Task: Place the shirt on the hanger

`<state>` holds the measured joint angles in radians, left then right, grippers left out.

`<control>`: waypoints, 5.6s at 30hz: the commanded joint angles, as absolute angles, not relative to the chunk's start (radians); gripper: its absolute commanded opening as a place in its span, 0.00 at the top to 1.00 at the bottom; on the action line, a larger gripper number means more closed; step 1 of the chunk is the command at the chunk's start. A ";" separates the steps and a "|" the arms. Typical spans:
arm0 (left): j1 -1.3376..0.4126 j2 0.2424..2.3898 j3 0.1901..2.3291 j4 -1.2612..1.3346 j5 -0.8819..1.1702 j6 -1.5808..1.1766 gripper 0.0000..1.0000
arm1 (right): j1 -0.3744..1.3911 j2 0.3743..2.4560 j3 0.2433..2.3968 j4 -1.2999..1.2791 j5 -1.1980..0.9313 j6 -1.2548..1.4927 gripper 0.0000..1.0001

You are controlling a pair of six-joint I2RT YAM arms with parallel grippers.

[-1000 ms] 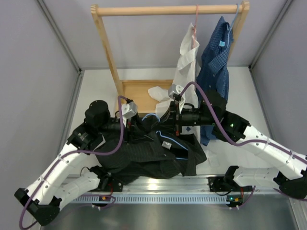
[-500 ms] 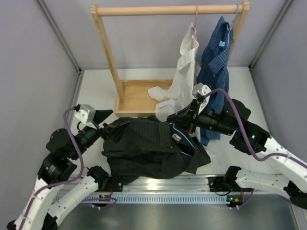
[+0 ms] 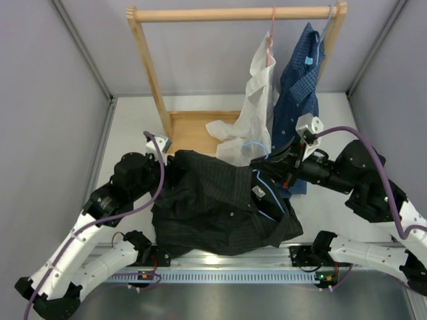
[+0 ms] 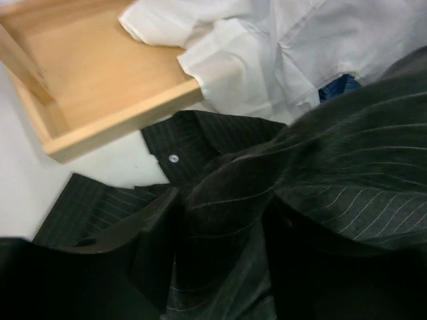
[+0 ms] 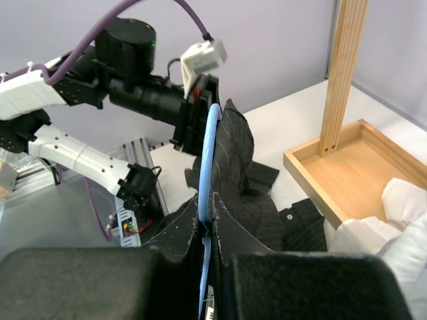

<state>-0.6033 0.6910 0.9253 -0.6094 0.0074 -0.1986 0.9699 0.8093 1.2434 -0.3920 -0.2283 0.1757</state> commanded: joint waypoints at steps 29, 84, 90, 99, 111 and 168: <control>-0.600 0.660 1.073 -0.680 -0.671 -0.350 0.02 | 0.963 0.850 1.374 -0.390 -0.120 0.149 1.00; -0.604 1.078 1.468 -0.793 1.115 0.370 1.00 | 0.963 0.775 1.321 -0.648 -0.325 -0.032 0.38; -0.606 1.042 1.479 -0.841 1.095 0.388 1.00 | 0.963 0.608 1.279 -0.816 -0.278 -0.098 0.07; -0.604 1.011 1.503 -0.842 1.176 0.387 1.00 | 0.963 0.569 1.206 -0.985 -0.368 -0.141 0.14; -0.604 0.999 1.526 -0.845 1.226 0.373 1.00 | 0.963 0.715 1.131 -0.781 -0.598 -0.150 0.35; -0.594 0.232 0.752 -0.451 -0.761 -0.187 0.02 | 0.973 1.195 1.644 -0.442 0.354 0.256 1.00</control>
<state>-0.6022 0.2314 0.7582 -0.5137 -0.7391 -0.1814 0.9627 1.1816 1.6516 -0.5663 0.2901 0.2268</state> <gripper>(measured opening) 0.980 0.015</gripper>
